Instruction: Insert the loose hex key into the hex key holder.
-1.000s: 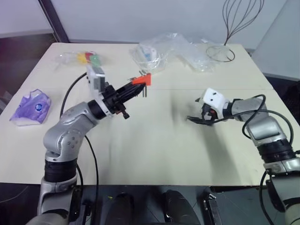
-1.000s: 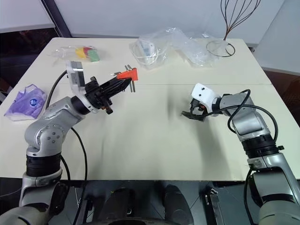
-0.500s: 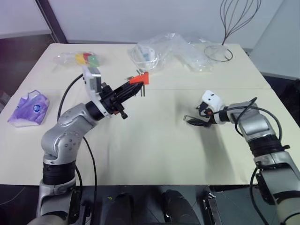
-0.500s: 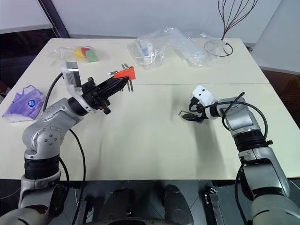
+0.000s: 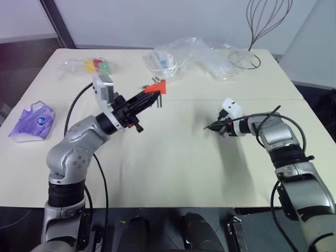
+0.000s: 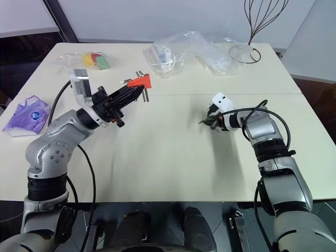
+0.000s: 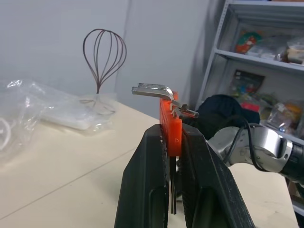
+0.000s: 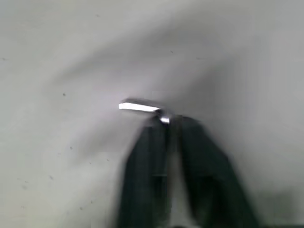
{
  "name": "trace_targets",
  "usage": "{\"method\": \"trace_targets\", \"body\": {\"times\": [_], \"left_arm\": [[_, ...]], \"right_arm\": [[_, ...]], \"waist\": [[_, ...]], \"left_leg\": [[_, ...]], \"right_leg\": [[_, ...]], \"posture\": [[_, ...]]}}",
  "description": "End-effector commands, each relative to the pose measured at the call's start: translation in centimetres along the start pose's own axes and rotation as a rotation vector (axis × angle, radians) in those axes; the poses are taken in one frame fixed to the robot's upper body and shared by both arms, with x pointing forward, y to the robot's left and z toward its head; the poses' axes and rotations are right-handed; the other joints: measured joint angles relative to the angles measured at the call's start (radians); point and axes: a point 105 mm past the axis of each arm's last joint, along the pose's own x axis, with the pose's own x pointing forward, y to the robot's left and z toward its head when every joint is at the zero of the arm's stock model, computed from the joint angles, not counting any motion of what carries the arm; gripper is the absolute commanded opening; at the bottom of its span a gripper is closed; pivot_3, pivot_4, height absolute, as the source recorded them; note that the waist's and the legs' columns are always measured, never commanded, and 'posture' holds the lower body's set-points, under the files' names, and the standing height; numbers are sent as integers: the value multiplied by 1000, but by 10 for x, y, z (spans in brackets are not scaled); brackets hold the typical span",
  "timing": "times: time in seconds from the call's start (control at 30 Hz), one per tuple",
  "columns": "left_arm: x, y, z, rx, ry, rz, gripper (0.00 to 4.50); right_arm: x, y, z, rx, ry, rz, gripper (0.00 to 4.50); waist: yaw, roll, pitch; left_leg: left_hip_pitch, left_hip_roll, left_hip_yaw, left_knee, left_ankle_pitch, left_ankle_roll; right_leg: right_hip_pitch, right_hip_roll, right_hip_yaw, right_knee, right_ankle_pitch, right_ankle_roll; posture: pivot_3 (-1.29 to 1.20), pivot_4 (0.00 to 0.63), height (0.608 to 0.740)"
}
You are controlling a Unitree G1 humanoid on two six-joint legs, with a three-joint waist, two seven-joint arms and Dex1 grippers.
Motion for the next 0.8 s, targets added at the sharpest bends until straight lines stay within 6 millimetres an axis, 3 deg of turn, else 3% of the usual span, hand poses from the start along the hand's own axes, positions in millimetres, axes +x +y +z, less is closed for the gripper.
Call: {"method": "trace_targets", "body": {"times": [0.03,0.13,0.27,0.47,0.63,0.8], "left_arm": [[2,-4,11,44,-36,-14,0],[2,-4,11,45,-37,-11,0],[4,-1,13,46,-41,-11,0],[13,2,16,53,-47,-22,0],[20,4,19,61,-46,-34,0],[27,8,23,78,-52,-38,0]], "right_arm": [[6,13,-3,45,12,60,62],[3,14,13,52,-71,36,62],[-14,14,79,-1,-454,-82,62],[-69,32,171,60,-1053,-224,62],[-93,52,205,114,-1312,-255,62],[-95,78,222,126,-1445,-216,62]], "waist": [[1,0,0],[0,0,0],[-2,1,0],[3,1,1],[2,1,1],[0,1,1]], "left_leg": [[0,0,0,0,0,0],[0,0,0,0,0,0],[0,0,0,-1,0,0],[-2,0,-1,-1,0,0],[-2,0,-1,-1,0,0],[-2,0,0,-1,0,0]], "right_leg": [[0,0,0,0,0,0],[0,0,0,0,0,0],[-1,0,0,0,0,0],[-2,0,0,1,0,0],[-2,0,-1,1,0,0],[-2,0,-1,1,0,0]], "posture": [[0,150,740],[0,150,740],[0,150,740],[0,150,740],[0,150,740],[0,150,740]]}}
